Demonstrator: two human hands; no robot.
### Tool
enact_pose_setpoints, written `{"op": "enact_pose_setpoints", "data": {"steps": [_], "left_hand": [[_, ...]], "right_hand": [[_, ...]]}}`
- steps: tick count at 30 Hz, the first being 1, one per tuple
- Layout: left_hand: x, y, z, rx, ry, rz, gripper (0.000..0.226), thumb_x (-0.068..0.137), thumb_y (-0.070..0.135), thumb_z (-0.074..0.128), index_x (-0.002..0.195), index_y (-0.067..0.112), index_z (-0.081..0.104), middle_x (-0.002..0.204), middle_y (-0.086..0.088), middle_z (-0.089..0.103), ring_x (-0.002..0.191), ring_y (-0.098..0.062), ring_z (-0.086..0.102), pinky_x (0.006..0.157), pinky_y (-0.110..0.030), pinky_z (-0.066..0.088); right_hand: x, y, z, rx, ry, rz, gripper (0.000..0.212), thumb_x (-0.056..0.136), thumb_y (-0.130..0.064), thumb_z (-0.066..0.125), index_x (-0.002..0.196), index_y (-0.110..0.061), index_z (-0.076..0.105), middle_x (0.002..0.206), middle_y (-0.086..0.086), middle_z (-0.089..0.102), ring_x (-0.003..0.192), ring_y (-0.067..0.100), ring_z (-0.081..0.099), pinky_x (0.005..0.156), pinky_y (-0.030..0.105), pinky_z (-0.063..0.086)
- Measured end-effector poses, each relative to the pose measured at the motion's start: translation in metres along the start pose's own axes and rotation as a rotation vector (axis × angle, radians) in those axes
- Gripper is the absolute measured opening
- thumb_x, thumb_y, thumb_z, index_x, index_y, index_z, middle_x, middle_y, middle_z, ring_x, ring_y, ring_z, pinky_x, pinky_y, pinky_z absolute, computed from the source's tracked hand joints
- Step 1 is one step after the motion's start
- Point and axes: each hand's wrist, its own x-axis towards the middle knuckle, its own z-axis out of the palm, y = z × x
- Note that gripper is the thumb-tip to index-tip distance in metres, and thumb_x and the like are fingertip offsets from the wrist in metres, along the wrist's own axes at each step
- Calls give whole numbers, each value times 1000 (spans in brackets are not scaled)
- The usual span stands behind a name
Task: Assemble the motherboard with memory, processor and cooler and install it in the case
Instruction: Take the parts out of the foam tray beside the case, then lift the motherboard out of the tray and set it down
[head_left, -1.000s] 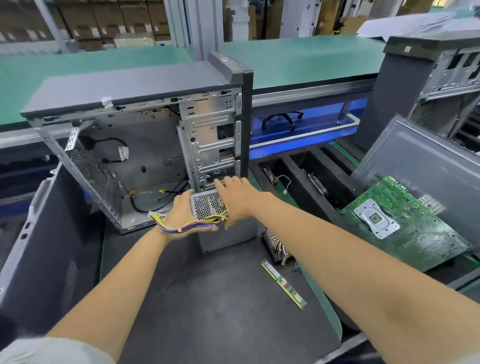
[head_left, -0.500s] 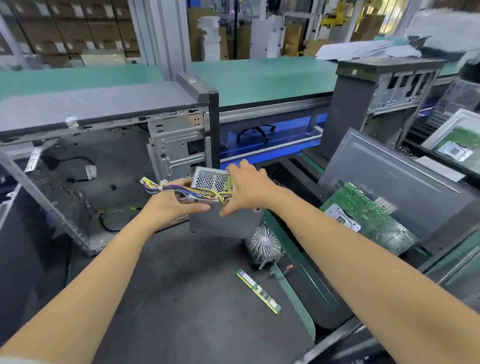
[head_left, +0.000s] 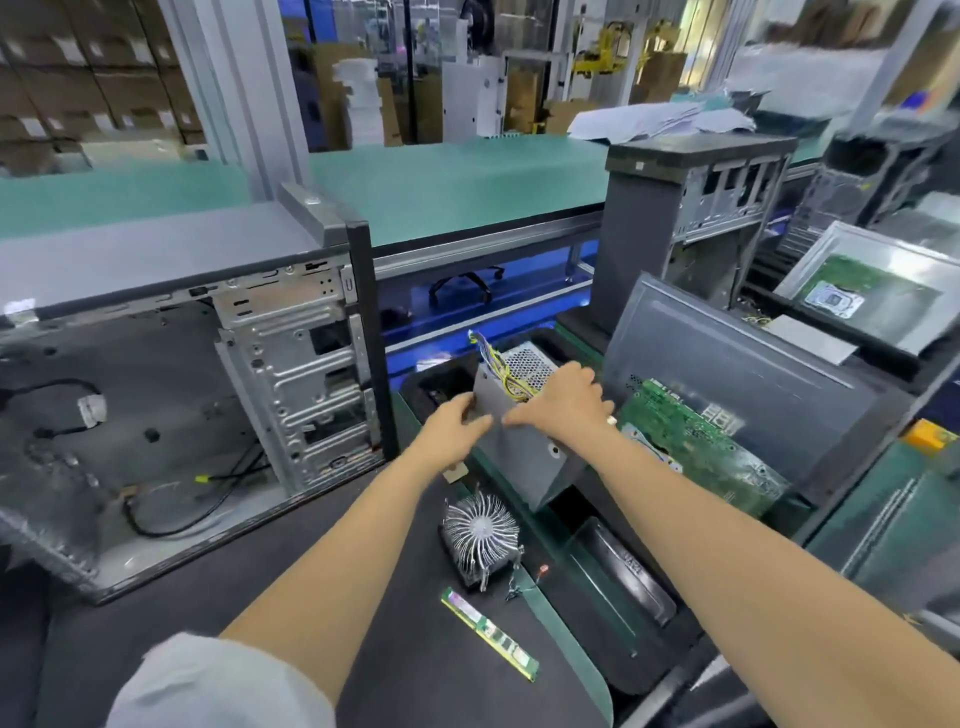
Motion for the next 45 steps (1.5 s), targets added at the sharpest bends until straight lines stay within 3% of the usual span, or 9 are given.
{"op": "enact_pose_setpoints", "data": {"steps": [6, 11, 17, 24, 30, 33, 35, 38, 45], "left_hand": [[22, -22, 22, -286, -151, -172, 29, 99, 1, 42, 123, 16, 44, 99, 10, 53, 86, -9, 53, 67, -20, 46], [34, -33, 32, -389, -179, -260, 39, 100, 1, 36, 137, 11, 42, 130, 0, 50, 120, -19, 53, 97, -36, 42], [43, -63, 29, -310, -126, -262, 39, 102, 4, 33, 140, 6, 41, 141, -10, 48, 122, -21, 54, 91, -28, 45], [40, -77, 31, -402, -86, -297, 38, 101, 1, 35, 139, 1, 41, 138, -16, 49, 121, -28, 55, 104, -38, 43], [45, -54, 38, -251, -92, -204, 31, 99, 8, 42, 126, 9, 55, 124, -6, 60, 108, -18, 62, 91, -30, 48], [51, -40, 44, -97, 43, -166, 25, 95, 11, 48, 116, 8, 62, 112, -7, 64, 103, -20, 61, 91, -32, 46], [51, -28, 50, -16, 107, -110, 24, 92, 10, 51, 112, 8, 64, 107, -4, 62, 96, -16, 55, 81, -23, 38], [49, -12, 64, -5, 58, -44, 21, 90, 10, 52, 106, 10, 67, 99, -4, 64, 90, -17, 56, 75, -22, 36], [44, -3, 83, -105, -133, -7, 10, 93, 10, 53, 96, 13, 62, 90, -2, 64, 81, -18, 68, 69, -25, 48]], "right_hand": [[30, 13, 55, -52, -23, 92, 113, 48, -64, 79, 132, -5, 32, 130, 13, 41, 123, 33, 41, 95, 47, 36], [47, 21, 95, -46, -3, 130, 109, 47, -66, 79, 127, -6, 35, 128, 11, 42, 122, 30, 42, 94, 46, 36], [56, 30, 131, -81, -46, 142, 102, 52, -61, 79, 128, -7, 36, 129, 10, 43, 122, 27, 43, 94, 44, 37], [63, 29, 147, -149, -66, 139, 102, 58, -63, 77, 130, -5, 34, 129, 10, 40, 121, 26, 40, 96, 38, 36], [74, 54, 74, 50, -496, 49, 128, 58, -78, 67, 145, 4, 22, 150, 22, 25, 138, 34, 25, 107, 42, 31], [88, 92, 27, 151, -186, 69, 74, 81, -56, 64, 118, 7, 56, 124, 29, 54, 114, 36, 55, 91, 40, 46], [90, 121, 11, -45, 27, 168, 42, 87, -31, 62, 113, 0, 53, 128, 25, 47, 117, 35, 49, 95, 43, 46], [85, 154, 6, -203, 130, 297, 58, 84, -16, 65, 133, -2, 37, 142, 20, 32, 132, 34, 31, 108, 45, 32], [87, 186, 9, -251, 38, 444, 72, 90, -14, 52, 147, 3, 10, 151, 24, 22, 137, 39, 26, 114, 51, 19]]}}
